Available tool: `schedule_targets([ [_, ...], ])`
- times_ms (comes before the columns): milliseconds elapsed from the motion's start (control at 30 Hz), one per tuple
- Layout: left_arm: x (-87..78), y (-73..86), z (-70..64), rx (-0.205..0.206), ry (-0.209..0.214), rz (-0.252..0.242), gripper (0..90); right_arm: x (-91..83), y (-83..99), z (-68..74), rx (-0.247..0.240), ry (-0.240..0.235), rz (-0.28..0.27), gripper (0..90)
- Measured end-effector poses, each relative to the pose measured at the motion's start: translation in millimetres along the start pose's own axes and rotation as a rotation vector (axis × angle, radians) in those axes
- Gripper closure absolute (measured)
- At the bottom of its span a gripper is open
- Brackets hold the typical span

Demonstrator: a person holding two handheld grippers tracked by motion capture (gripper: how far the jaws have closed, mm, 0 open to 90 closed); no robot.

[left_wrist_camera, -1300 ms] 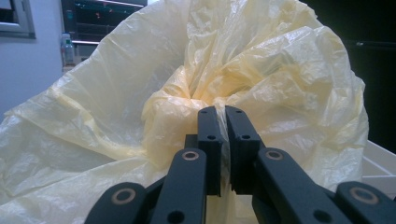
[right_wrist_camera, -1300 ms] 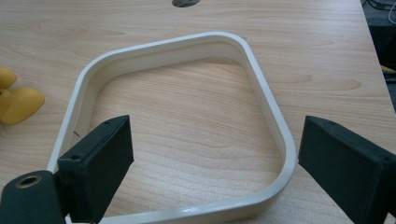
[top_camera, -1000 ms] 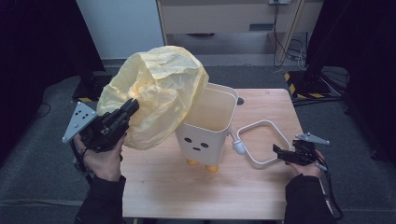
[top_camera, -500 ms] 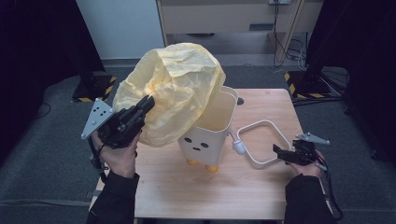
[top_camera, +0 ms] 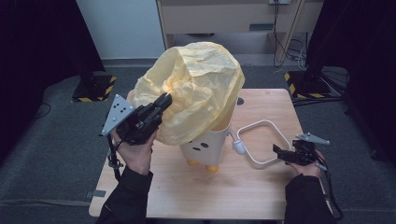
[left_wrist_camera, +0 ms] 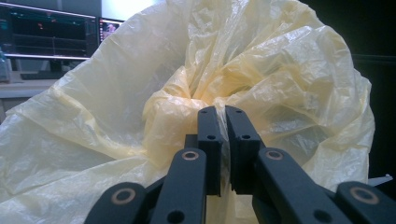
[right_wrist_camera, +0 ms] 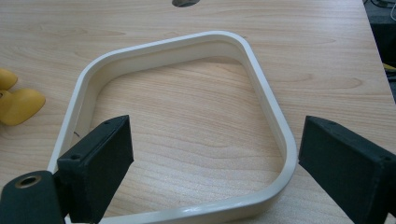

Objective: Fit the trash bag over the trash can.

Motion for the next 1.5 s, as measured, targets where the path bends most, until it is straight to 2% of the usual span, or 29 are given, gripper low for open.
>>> schedule_targets([
  [300,23.4,3.6,-18.9,0.012,0.041,0.025,84.5,-0.6,-0.1,-0.8,0.001,-0.001,-0.005,10.3],
  [467,34.7,6.9,-26.5,0.025,0.049,0.044,83.9,-1.0,-0.4,-0.7,0.005,-0.003,-0.008,10.3],
  [767,43.3,9.0,-21.9,0.022,0.020,0.051,82.5,-1.4,-0.8,-0.9,0.009,-0.005,-0.011,10.2],
  [900,46.3,10.0,-18.8,0.028,0.025,0.054,77.8,-1.1,-0.5,-1.0,0.005,-0.004,-0.010,10.2],
  [1100,48.2,10.8,-19.2,0.042,0.051,0.042,63.7,-1.3,-0.8,-0.9,0.006,-0.004,-0.011,10.2],
  [1233,47.8,10.2,-20.6,0.038,0.060,0.034,59.4,-2.9,-2.5,-0.5,0.010,-0.005,-0.024,10.4],
  [1433,41.2,7.5,-20.0,0.040,0.055,0.005,51.5,-7.7,-7.9,0.8,0.000,0.005,-0.085,11.3],
  [1500,36.5,5.0,-17.4,0.033,0.047,-0.012,49.3,-10.6,-10.7,2.2,0.015,0.008,-0.108,12.0],
])
Point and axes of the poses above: each handheld gripper's, and its own axes: x roughly forward along the jaws, y roughly out of its underside, z roughly to its left, the point moved 2 cm from there along x, roughly forward along the jaws, and after that the axes turned 5 degrees about -x, right-handed, at the moved point
